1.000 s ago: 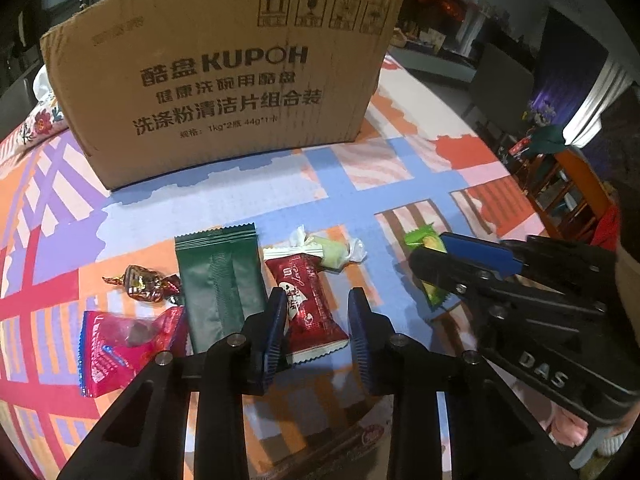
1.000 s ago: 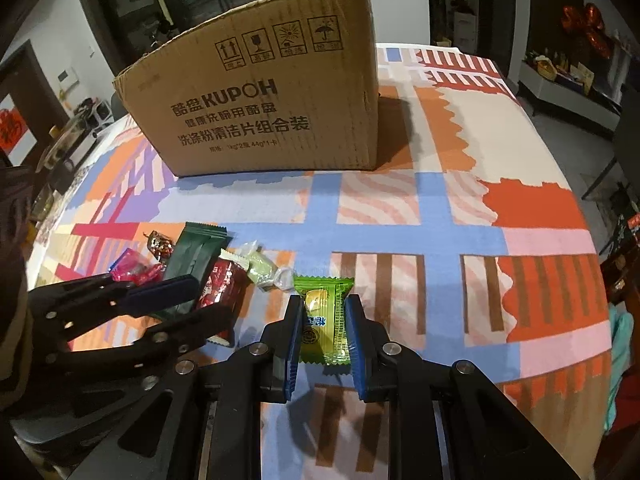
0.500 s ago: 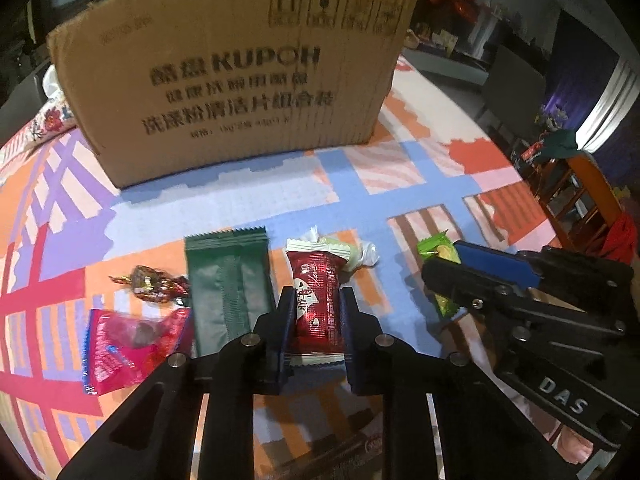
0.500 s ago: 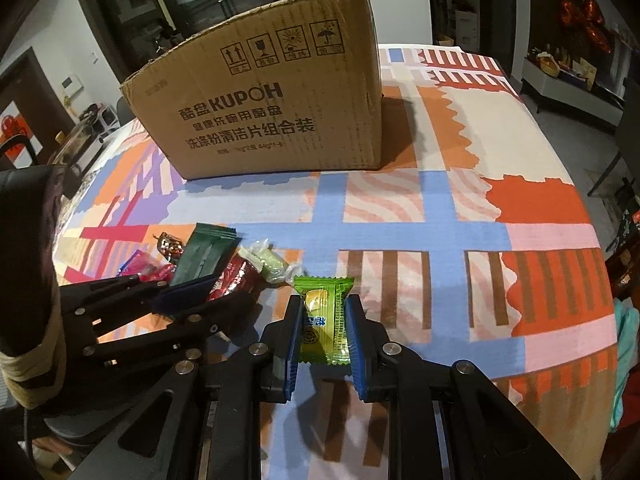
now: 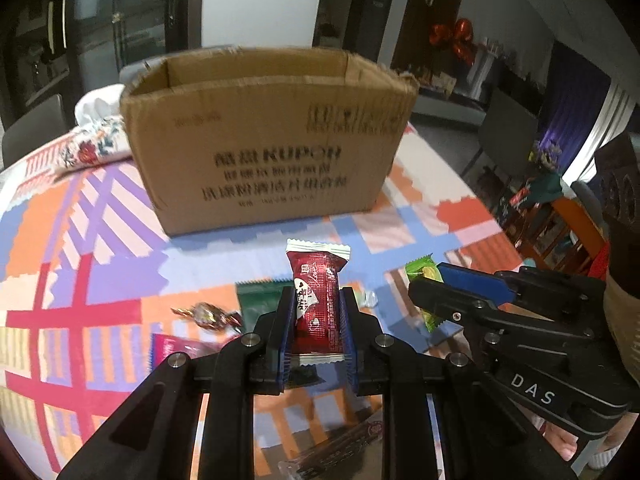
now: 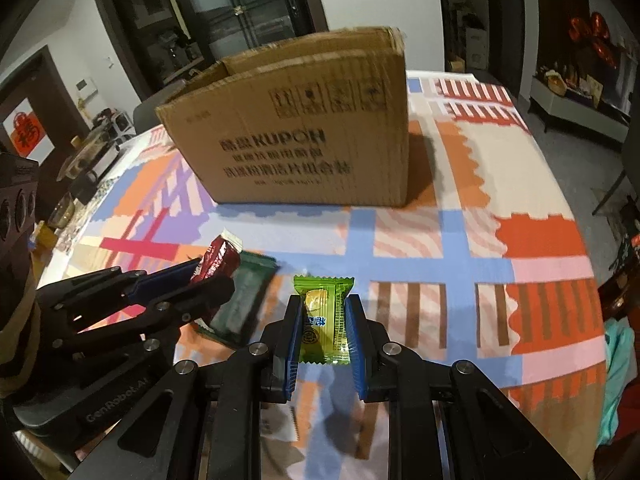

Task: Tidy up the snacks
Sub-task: 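Lift both held snacks and carry them over the cardboard box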

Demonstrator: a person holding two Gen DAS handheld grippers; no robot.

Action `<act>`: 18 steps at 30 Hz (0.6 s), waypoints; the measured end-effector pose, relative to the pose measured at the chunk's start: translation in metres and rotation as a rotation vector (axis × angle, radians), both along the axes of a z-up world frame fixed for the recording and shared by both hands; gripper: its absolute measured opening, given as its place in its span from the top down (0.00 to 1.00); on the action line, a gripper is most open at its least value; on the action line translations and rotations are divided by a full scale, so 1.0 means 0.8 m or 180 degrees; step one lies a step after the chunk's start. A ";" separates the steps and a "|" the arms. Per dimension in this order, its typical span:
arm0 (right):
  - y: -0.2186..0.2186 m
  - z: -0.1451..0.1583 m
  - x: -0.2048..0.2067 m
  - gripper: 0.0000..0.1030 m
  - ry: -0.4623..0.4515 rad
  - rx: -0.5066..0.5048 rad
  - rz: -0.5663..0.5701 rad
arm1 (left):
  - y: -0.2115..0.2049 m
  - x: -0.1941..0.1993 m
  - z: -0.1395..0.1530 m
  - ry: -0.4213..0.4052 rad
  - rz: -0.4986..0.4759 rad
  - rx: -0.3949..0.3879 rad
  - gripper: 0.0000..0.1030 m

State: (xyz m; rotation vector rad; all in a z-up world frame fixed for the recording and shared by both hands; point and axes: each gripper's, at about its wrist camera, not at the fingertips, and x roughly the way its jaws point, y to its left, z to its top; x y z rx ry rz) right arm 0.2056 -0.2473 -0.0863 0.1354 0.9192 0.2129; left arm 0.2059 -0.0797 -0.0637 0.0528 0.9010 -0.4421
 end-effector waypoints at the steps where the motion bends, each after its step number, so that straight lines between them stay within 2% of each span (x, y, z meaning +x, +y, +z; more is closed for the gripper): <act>1: 0.002 0.005 0.000 0.78 -0.0025 0.0004 0.0006 | 0.002 0.000 0.006 -0.0036 0.0010 -0.0015 0.79; 18: 0.030 0.113 0.032 0.78 -0.0600 0.0002 0.0096 | 0.034 0.023 0.118 -0.0662 0.0115 -0.0079 0.79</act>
